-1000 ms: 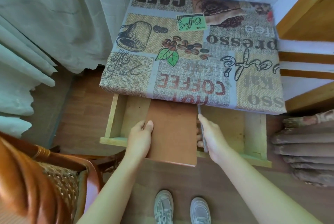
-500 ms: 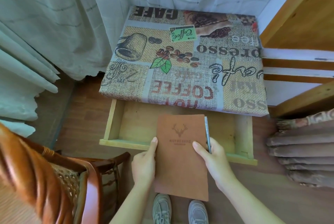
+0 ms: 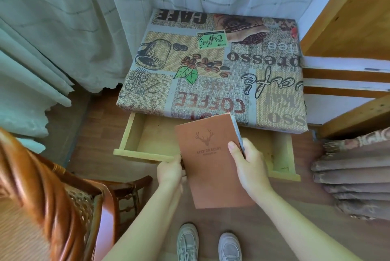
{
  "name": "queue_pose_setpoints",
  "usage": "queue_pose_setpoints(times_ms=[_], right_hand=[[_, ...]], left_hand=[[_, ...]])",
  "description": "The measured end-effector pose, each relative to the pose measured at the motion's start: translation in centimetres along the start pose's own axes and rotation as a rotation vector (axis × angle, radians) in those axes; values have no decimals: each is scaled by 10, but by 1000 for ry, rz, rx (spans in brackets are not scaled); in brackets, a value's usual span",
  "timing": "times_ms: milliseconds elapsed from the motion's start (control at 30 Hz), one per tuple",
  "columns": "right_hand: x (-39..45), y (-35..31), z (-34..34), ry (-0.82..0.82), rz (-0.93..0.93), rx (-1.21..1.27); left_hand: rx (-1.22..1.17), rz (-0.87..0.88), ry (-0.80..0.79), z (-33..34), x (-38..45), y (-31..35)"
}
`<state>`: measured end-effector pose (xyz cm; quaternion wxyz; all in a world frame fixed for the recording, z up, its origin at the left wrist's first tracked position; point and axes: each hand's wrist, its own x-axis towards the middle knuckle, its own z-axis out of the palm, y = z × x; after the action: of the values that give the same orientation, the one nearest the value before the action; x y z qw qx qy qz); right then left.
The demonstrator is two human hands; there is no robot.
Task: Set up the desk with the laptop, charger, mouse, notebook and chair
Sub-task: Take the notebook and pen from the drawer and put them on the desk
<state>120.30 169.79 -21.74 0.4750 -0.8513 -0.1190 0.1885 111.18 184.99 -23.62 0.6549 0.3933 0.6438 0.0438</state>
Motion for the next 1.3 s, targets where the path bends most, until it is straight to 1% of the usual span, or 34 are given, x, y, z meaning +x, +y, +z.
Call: queue_pose_setpoints(times_ms=[67, 167, 233, 433, 500, 567, 600, 633, 733, 767, 833, 900, 967, 1033, 1100, 1200, 1300], right_hand=[[8, -8, -4, 24, -34, -1], [19, -19, -9, 35, -72, -51], [27, -23, -12, 35, -89, -61], [46, -32, -19, 134, -106, -19], [54, -36, -25, 177, -91, 23], [61, -38, -33, 194, -79, 61], [63, -39, -36, 191, -75, 66], [65, -38, -39, 182, -70, 71], [65, -37, -43, 166, -34, 112], [65, -37, -45, 170, -14, 124], [63, -40, -51, 184, 16, 159], [60, -52, -63, 200, 41, 181], [59, -70, -82, 231, 62, 154], [58, -94, -107, 262, 48, 122], [54, -122, -138, 271, 27, 51], [38, -166, -196, 255, -50, -54], [15, -206, -253, 345, -190, -209]], left_hand=[[-48, 23, -43, 5, -9, 4], [-153, -14, -88, 13, -8, 13], [-201, -41, -145, 19, -7, 22], [-422, -33, -418, 46, -8, 45], [-506, -31, -441, 64, -6, 60], [-545, -30, -412, 76, -6, 71], [-491, -22, -403, 77, -5, 70], [-381, -3, -407, 75, -7, 68], [165, 92, -497, 63, -22, 61], [312, 113, -533, 61, -28, 61], [457, 172, -588, 59, -40, 65], [466, 286, -584, 58, -54, 75], [385, 367, -596, 59, -76, 90], [257, 399, -658, 63, -108, 109], [195, 454, -710, 68, -149, 133], [145, 601, -717, 72, -215, 165], [162, 767, -689, 70, -266, 194]])
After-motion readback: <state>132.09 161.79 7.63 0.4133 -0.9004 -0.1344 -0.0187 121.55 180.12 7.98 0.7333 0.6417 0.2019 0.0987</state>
